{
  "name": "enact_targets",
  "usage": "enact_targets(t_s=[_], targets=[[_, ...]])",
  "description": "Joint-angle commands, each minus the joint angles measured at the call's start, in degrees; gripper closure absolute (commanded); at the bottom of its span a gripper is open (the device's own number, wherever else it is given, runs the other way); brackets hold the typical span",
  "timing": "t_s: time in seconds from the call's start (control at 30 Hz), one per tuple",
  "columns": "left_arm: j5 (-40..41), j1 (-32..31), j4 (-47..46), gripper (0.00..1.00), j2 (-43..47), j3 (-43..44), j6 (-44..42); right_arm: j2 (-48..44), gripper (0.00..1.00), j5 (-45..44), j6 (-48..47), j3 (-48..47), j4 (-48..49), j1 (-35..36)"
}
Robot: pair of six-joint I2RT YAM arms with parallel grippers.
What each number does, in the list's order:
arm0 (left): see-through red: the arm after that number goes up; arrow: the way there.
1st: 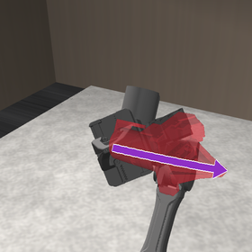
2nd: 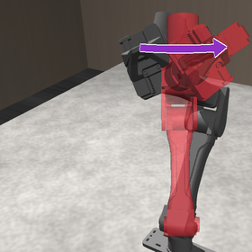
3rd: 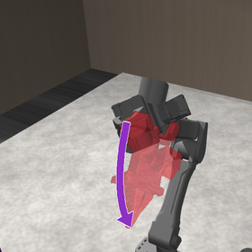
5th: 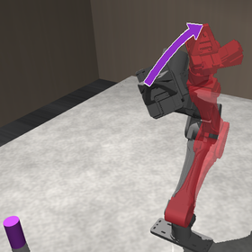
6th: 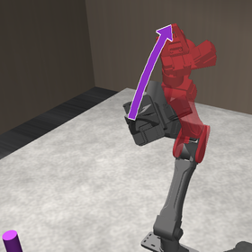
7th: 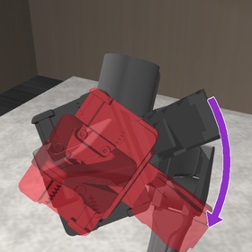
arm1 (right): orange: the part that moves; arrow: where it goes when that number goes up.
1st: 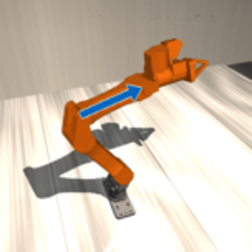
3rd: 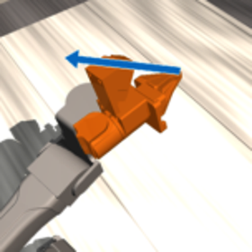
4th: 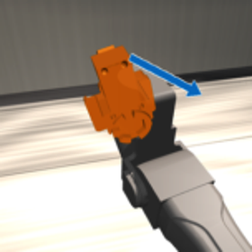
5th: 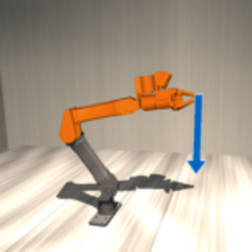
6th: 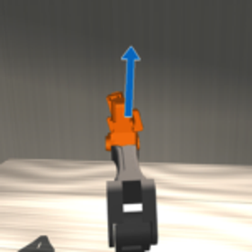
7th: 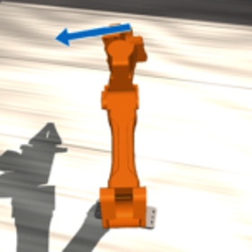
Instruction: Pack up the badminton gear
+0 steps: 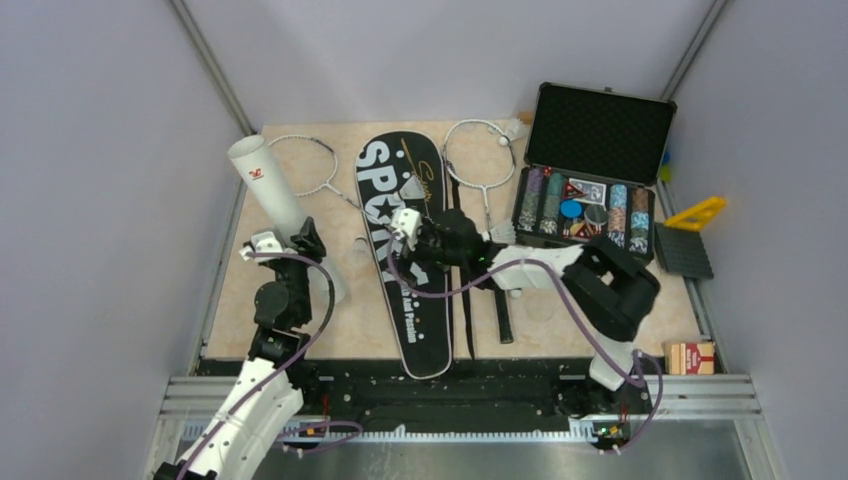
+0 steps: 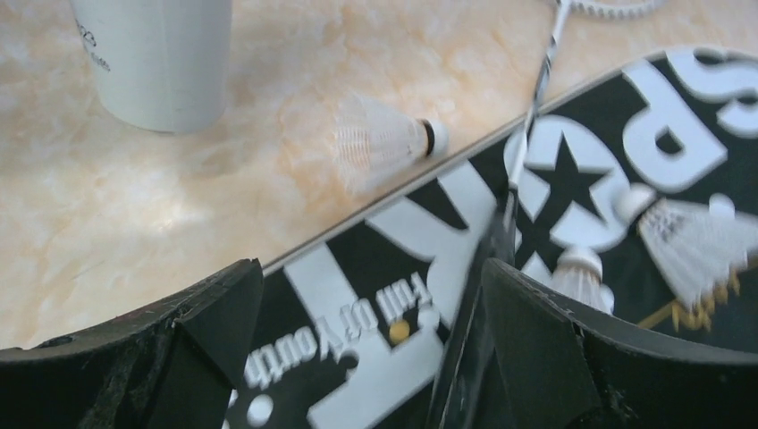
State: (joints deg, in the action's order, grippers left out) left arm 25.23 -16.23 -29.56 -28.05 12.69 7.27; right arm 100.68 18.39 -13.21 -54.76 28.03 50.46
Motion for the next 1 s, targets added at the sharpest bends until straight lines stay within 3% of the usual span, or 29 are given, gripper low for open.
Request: enact_targets(t_s=[0.0,0.17,0.33,0.47,0.53,0.6,0.67,0.73,0.87,0.97], targets=[[3.94,-0.02,-4.01,0.69,-0.64,2.0,1.48,8.71,0.05,-0.27,-14.56,-12.81,2.16,4.73],[3.84,0.01,-4.76,0.69,-1.2,1.83,1.61,17.52,0.07,-6.86,-21.49,-19.63,1.06,6.95],[4.53,-0.03,-5.78,0.69,-2.91,1.98,2.06,25.27,0.19,-10.14,-23.36,-32.75,-12.39,6.94],[4.47,-0.03,-6.03,0.69,-3.95,2.25,2.05,29.15,0.31,-11.38,-24.88,-36.27,-13.64,6.95],[4.72,-0.03,-5.95,0.69,-4.19,2.42,1.96,29.98,0.46,-11.47,-25.05,-37.01,-14.11,6.98],[4.76,-0.03,-5.94,0.69,-4.35,2.44,1.88,29.94,0.73,-10.73,-25.18,-36.66,-13.96,6.98],[4.38,-0.03,-6.22,0.69,-4.23,2.28,1.8,29.12,0.89,-10.11,-25.11,-35.49,-12.75,6.99],[3.47,-0.03,-6.47,0.69,-4.05,2.12,1.59,27.2,0.99,-9.65,-23.61,-33.79,-10.96,6.98],[-2.63,-0.03,-6.89,0.69,-3.33,1.61,0.03,19.4,1.0,-9.52,-14.82,-30.2,-10.65,6.82],[-8.22,-0.01,-7.21,0.69,-2.92,1.26,-1.25,11.23,1.0,-9.67,-6.54,-28.73,-16.17,5.59]])
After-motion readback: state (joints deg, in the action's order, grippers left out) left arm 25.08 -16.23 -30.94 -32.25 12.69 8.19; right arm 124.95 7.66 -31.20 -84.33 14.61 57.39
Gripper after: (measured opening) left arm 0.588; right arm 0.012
